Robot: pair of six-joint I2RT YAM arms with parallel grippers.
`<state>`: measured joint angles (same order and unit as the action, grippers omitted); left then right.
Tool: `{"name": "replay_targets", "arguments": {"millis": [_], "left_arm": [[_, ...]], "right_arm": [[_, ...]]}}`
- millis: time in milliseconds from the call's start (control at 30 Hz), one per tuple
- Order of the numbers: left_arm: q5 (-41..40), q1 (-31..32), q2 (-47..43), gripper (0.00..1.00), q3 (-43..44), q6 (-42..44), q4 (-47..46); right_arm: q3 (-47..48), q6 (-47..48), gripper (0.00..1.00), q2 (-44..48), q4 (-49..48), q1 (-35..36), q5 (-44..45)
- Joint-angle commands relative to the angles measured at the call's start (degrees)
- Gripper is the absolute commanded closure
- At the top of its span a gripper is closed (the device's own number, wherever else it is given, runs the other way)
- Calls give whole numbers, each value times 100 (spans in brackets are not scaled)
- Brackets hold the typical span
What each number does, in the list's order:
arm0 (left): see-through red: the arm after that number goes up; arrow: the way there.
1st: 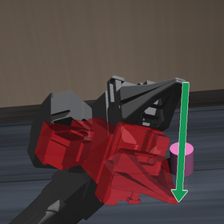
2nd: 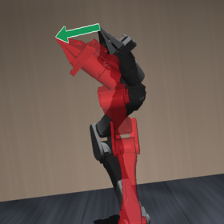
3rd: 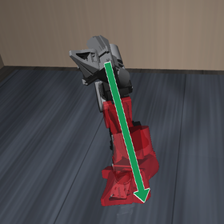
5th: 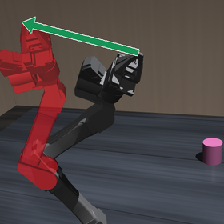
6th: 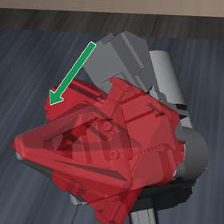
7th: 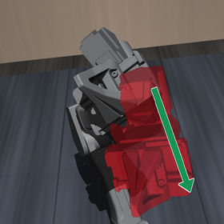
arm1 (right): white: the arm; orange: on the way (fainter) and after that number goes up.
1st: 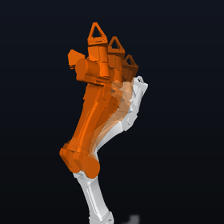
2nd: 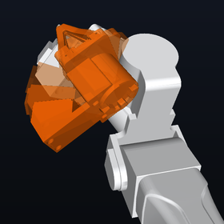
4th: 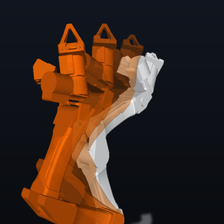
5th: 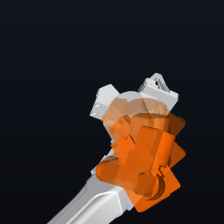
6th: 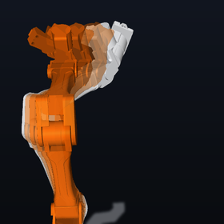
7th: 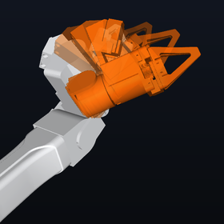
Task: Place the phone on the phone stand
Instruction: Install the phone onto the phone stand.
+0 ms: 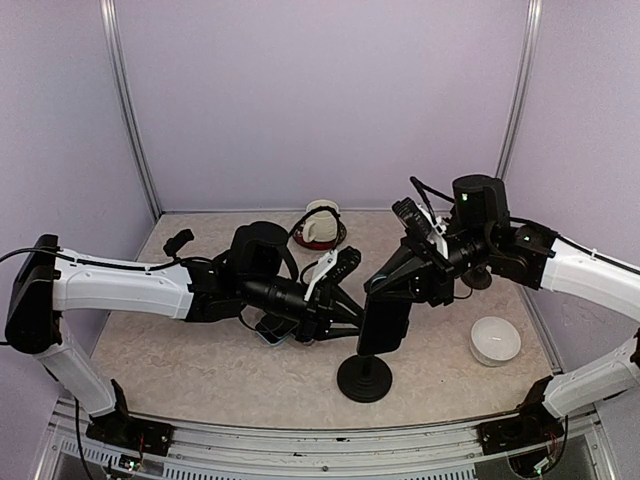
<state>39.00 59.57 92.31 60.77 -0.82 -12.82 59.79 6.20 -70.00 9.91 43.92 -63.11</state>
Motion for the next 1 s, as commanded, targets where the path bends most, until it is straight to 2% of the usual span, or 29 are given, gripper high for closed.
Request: {"name": "replay_targets", "arguments": {"millis": [0, 700, 967], "left_arm": [[481, 85, -196, 100, 221, 48, -682], [1083, 63, -663, 100, 129, 226, -726], [930, 67, -806, 100, 123, 254, -523]], "right_arm": [[93, -5, 100, -237, -559, 160, -388], [-262, 241, 100, -286, -359, 178, -563], [-166, 260, 100, -220, -12, 137, -157]]}}
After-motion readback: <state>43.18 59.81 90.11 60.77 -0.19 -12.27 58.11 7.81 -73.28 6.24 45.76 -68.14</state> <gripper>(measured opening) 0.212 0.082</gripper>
